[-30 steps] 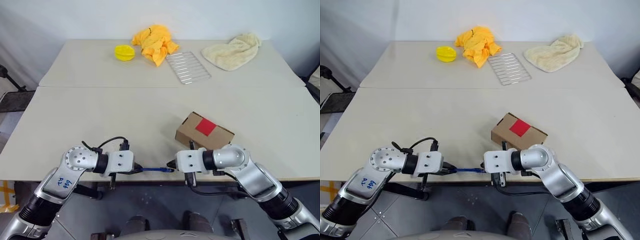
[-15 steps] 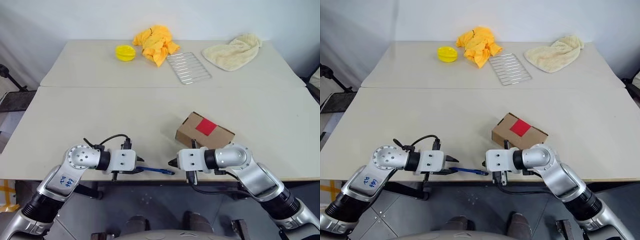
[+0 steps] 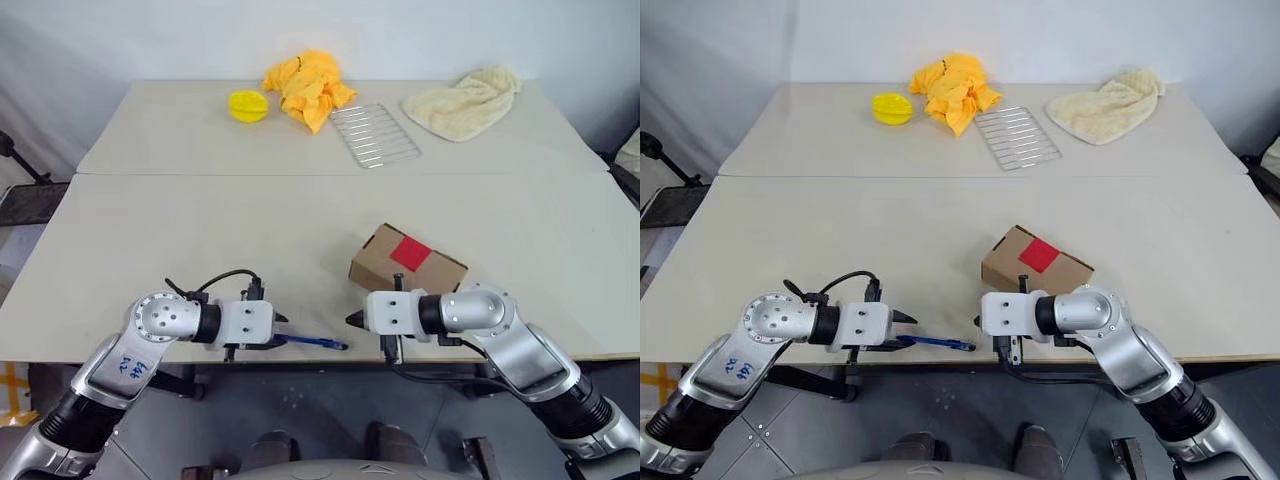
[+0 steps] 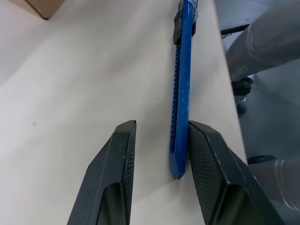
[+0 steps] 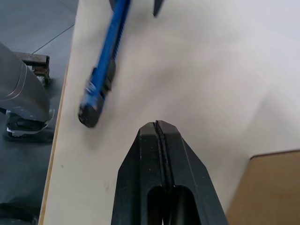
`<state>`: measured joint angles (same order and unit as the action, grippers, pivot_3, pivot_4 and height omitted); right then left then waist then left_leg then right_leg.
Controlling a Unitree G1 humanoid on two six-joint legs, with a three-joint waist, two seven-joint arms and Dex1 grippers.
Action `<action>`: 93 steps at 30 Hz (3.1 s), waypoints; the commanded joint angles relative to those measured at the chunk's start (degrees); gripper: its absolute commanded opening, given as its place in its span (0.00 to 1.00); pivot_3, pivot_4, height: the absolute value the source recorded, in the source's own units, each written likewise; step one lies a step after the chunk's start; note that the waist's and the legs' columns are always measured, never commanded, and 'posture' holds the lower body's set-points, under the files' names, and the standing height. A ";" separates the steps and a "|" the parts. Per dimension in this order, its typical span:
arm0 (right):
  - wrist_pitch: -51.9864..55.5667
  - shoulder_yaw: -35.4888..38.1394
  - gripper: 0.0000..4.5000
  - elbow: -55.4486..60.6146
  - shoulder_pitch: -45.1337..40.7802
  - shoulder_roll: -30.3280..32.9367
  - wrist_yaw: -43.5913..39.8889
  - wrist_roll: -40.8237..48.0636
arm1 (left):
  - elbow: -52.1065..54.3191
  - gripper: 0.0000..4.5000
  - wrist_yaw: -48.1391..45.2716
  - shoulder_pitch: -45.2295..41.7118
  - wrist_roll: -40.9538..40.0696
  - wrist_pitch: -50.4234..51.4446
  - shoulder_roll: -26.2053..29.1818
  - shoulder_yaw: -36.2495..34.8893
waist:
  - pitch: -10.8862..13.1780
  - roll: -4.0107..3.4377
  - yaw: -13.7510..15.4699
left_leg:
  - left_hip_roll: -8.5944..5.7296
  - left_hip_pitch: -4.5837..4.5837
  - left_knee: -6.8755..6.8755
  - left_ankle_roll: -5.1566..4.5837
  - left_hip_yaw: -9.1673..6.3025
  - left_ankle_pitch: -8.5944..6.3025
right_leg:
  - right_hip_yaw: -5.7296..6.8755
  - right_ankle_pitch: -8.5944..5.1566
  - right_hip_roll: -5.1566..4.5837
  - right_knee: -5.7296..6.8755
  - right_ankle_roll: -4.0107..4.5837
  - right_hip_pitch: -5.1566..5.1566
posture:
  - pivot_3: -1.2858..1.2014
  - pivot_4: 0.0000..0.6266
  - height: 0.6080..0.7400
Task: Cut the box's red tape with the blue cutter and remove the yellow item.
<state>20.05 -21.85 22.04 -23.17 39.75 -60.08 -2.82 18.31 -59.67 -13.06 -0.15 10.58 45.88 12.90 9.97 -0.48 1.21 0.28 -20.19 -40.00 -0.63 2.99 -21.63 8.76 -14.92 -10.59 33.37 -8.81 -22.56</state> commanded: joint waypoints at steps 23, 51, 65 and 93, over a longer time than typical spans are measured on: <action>1.49 3.56 0.00 3.33 0.74 2.51 -0.27 2.48 | -7.83 0.40 -7.72 -0.01 -1.94 0.86 -1.68 6.46 | -0.01 -0.01 0.39 | -0.01 0.00 -0.03 0.01 0.00 -0.02 | 0.01 -0.01 0.00 -0.05 0.01 0.05 | 0.52 0.24 1.00; 8.68 5.87 0.00 12.04 5.52 5.05 2.33 5.08 | -12.93 0.20 -12.22 -4.01 2.80 -3.99 -0.91 10.71 | -0.41 -0.60 0.35 | -0.03 0.03 -0.04 -0.02 -0.01 -0.02 | 0.00 -0.01 0.00 -0.06 0.01 0.09 | 0.52 0.24 1.00; 9.82 5.78 0.00 11.78 3.36 4.34 3.63 6.11 | -16.75 0.20 4.02 -6.67 12.45 0.35 -3.31 8.93 | -0.52 -0.71 0.71 | 0.00 0.21 -0.09 -0.11 -0.09 0.13 | -0.03 0.11 -0.02 0.12 0.20 0.22 | 0.52 0.24 1.00; 9.93 5.59 0.00 11.40 3.45 4.94 4.47 6.08 | -11.52 0.02 -1.99 -2.89 11.30 4.22 1.00 12.48 | -0.68 -0.91 -1.08 | 0.52 0.99 0.19 0.16 -0.43 -0.04 | -0.07 -0.02 0.38 -0.04 0.49 0.71 | 0.52 0.24 1.00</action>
<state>30.18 -17.43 31.50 -19.52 44.29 -55.99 2.86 12.25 -58.89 -21.34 6.13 11.96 44.68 19.38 9.28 -1.39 0.13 0.81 -19.19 -39.79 -0.47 2.57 -21.67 8.70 -14.95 -10.21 33.32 -8.31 -21.84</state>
